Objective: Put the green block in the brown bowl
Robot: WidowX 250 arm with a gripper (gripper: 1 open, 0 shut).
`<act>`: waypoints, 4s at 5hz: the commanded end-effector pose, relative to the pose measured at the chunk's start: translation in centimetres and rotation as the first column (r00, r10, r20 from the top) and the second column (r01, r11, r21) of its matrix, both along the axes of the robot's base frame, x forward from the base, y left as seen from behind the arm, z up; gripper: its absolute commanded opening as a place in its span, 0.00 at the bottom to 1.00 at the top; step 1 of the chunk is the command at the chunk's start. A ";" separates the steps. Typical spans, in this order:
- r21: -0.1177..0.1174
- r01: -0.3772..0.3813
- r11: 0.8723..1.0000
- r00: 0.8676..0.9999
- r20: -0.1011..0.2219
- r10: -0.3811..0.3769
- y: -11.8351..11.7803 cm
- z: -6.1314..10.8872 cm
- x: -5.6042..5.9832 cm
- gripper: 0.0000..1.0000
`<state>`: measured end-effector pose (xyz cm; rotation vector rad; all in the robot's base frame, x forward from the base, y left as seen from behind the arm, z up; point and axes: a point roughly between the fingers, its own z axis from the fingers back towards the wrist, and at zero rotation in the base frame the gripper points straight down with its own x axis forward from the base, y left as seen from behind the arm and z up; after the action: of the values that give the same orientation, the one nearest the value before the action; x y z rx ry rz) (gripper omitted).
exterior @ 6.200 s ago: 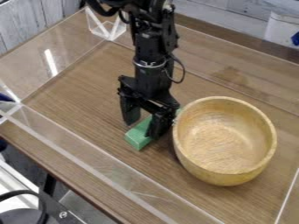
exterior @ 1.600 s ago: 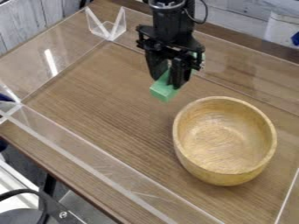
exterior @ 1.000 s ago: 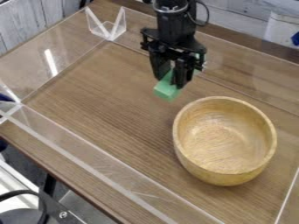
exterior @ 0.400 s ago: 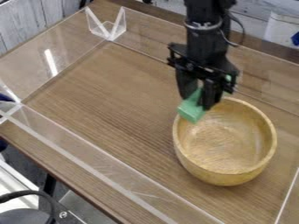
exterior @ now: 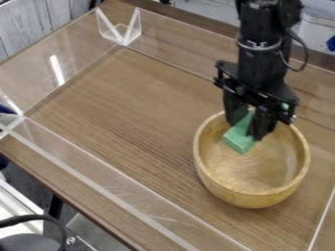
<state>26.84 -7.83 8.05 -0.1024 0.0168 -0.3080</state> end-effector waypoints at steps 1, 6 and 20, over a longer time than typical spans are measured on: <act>-0.012 0.023 1.000 0.999 0.024 -0.023 -1.0 0.2 0.2 0.00; -0.006 0.075 0.997 0.996 -0.050 -0.075 -2.1 -3.3 -0.2 0.00; -0.013 0.081 0.997 0.995 -0.065 -0.082 -1.8 -1.1 -0.9 1.00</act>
<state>24.76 -9.45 5.14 -0.1168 0.1610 -0.3822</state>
